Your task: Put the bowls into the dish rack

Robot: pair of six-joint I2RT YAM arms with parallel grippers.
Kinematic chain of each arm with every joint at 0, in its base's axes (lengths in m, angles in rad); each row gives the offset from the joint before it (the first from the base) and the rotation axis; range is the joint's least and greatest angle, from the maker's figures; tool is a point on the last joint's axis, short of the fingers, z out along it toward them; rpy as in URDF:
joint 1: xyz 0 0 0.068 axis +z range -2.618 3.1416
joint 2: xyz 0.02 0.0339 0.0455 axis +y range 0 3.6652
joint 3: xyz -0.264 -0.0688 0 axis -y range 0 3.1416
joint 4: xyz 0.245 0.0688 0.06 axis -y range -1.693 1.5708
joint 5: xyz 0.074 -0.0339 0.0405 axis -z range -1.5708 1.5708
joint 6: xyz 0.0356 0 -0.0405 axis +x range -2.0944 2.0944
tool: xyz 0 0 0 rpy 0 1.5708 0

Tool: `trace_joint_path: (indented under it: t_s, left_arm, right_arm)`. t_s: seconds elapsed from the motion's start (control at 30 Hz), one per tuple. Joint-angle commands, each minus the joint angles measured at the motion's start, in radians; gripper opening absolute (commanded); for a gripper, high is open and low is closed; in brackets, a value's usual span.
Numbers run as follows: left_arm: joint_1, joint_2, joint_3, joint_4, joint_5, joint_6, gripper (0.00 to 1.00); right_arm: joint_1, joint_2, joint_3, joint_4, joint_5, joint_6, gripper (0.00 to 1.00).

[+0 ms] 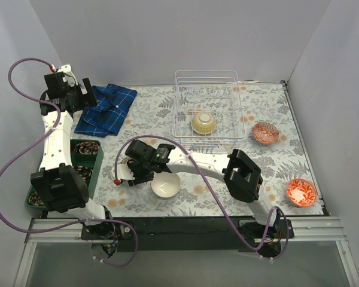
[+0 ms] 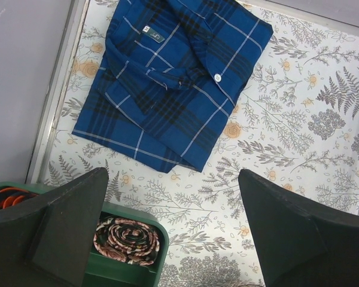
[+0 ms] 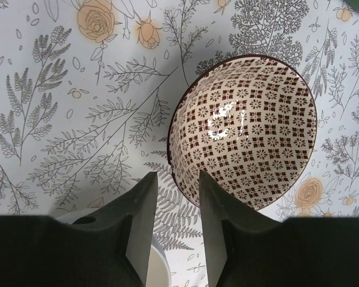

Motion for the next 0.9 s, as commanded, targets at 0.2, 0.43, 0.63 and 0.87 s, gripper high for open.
trace_joint_path:
  t_s: [0.2,0.43,0.63,0.87]
  left_arm:
    - [0.005,-0.092,0.001,-0.004,-0.016,0.012,0.91]
    - [0.006,-0.129,-0.025,-0.004,-0.011,0.012,0.91]
    - [0.005,-0.146,-0.013,-0.007,0.036,0.04,0.9]
    - [0.001,-0.099,0.133,0.048,0.247,0.054,0.87]
  right_arm:
    - [0.011,0.058,0.068,0.046,0.038,-0.044,0.31]
    - [0.011,0.026,0.031,0.026,0.035,-0.055,0.05]
    - [0.004,-0.075,0.073,-0.021,0.038,-0.037,0.01]
    - [-0.198,-0.213,0.231,-0.072,-0.206,0.256,0.01]
